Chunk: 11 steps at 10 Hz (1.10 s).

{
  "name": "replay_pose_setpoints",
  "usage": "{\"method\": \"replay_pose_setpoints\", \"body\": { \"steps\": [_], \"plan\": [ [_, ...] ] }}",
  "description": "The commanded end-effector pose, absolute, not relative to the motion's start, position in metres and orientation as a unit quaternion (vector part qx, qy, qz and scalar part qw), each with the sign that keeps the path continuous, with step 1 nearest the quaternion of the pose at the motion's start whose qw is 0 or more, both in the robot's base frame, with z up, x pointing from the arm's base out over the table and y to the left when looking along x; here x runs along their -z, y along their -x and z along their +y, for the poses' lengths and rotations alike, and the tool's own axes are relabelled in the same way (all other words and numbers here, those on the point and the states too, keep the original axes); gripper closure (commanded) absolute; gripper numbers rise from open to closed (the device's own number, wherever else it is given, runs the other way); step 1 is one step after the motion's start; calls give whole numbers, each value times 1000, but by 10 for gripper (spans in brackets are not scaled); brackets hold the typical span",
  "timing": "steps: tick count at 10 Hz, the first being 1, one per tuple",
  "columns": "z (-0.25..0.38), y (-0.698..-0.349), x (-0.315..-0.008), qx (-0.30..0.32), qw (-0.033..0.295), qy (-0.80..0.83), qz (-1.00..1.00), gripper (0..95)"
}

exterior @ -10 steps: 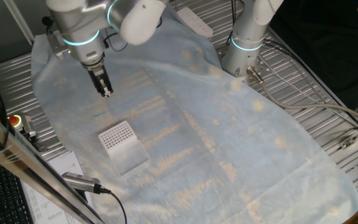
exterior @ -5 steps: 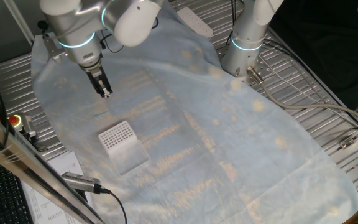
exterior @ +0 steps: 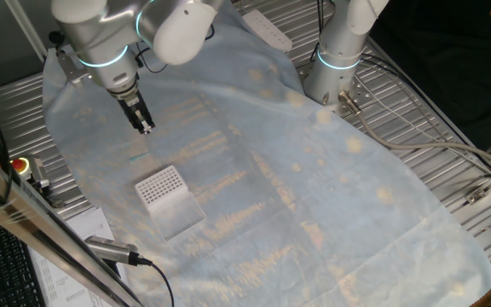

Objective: Insert a medium pipette tip into the holder for medium pipette tips

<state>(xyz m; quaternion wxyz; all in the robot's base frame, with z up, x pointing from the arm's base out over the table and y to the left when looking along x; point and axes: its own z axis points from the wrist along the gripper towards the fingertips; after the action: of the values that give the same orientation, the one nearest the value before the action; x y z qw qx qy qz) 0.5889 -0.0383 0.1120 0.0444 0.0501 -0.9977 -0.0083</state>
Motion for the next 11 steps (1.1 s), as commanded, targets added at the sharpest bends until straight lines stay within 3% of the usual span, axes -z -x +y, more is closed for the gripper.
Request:
{"method": "replay_pose_setpoints", "body": {
  "steps": [1, 3, 4, 11],
  "plan": [
    [-42, -593, -110, 5, 33, -54, -998, 950],
    [-47, -612, -95, 4, 31, -44, -999, 950],
    [-49, -621, -90, 5, 26, -44, -999, 760],
    [-52, -657, -56, 2, 19, -27, -999, 760]
  ]
}}
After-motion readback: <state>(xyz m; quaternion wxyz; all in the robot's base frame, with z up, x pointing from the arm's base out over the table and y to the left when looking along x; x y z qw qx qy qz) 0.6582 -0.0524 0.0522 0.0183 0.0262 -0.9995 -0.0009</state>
